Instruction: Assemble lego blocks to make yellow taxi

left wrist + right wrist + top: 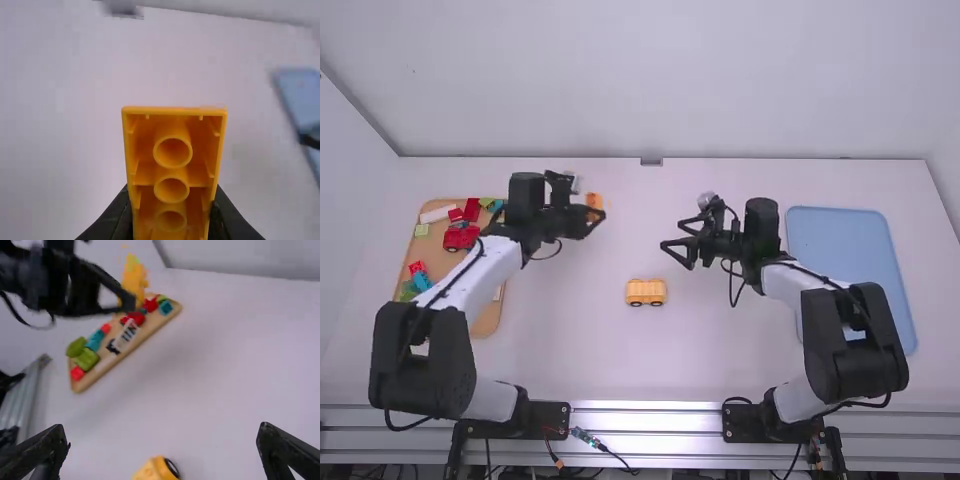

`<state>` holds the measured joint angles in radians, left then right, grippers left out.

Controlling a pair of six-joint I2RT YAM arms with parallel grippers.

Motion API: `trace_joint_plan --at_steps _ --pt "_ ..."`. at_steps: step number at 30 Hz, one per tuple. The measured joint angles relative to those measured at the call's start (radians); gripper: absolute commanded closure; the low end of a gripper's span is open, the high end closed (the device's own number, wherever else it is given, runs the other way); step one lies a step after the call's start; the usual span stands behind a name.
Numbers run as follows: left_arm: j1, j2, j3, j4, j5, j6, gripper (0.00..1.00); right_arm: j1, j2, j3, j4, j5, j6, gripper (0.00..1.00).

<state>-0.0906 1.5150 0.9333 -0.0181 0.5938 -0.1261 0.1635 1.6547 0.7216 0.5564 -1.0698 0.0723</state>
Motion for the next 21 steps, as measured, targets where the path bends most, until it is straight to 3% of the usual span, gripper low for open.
trace_joint_plan --at_steps 5,10,21 --pt "-0.076 0.000 -0.185 0.369 0.320 0.053 0.98 0.000 0.000 0.009 0.043 -0.148 0.027 0.03" --pt "-0.087 -0.001 -0.260 0.576 0.490 0.008 0.98 0.000 0.000 0.012 0.049 -0.238 0.049 0.09" --pt "-0.164 0.000 -0.268 0.595 0.590 -0.032 0.98 0.095 0.000 0.013 0.159 -0.302 0.103 0.20"
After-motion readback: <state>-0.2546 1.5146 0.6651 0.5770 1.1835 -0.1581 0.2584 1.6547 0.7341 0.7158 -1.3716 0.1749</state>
